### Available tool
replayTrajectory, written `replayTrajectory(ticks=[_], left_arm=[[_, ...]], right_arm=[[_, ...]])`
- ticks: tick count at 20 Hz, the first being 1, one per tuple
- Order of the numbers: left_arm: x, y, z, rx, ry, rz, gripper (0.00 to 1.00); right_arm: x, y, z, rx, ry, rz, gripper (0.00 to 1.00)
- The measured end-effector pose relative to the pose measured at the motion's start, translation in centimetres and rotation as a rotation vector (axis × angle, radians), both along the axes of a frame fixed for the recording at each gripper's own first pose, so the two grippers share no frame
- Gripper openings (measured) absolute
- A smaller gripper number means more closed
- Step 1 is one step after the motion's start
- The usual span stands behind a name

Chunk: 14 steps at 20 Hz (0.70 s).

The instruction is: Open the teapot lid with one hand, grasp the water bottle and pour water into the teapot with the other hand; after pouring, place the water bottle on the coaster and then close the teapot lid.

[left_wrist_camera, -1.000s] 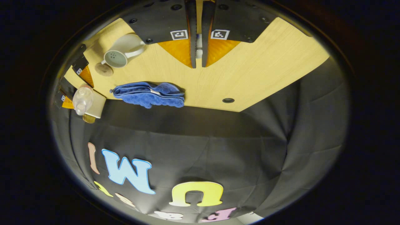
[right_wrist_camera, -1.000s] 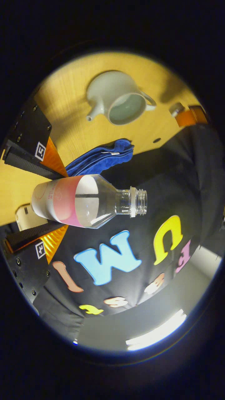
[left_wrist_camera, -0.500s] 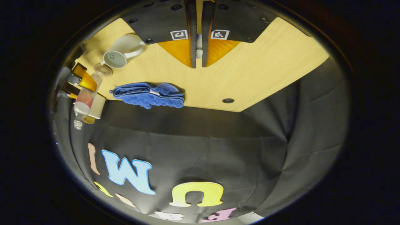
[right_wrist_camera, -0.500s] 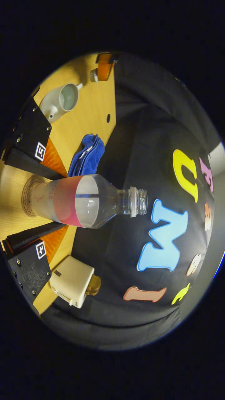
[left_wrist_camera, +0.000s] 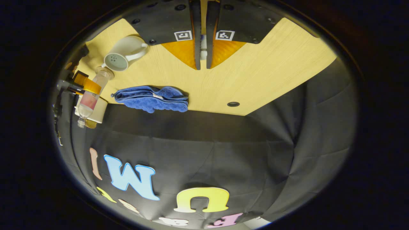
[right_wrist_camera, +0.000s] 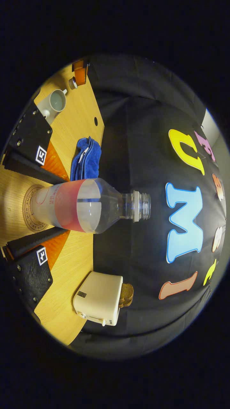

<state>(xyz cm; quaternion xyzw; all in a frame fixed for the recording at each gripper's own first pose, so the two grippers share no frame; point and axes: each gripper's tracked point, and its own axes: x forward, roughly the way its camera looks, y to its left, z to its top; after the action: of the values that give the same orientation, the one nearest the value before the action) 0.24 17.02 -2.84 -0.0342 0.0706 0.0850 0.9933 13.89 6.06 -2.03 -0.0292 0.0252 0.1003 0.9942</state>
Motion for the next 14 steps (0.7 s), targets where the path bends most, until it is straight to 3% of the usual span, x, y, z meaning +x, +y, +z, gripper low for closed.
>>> replayTrajectory(ticks=[14], left_arm=[[-0.09, -0.26, -0.01, -0.002, 0.004, -0.007, 0.13]], right_arm=[[0.11, -0.02, -0.30, 0.026, 0.037, -0.013, 0.83]])
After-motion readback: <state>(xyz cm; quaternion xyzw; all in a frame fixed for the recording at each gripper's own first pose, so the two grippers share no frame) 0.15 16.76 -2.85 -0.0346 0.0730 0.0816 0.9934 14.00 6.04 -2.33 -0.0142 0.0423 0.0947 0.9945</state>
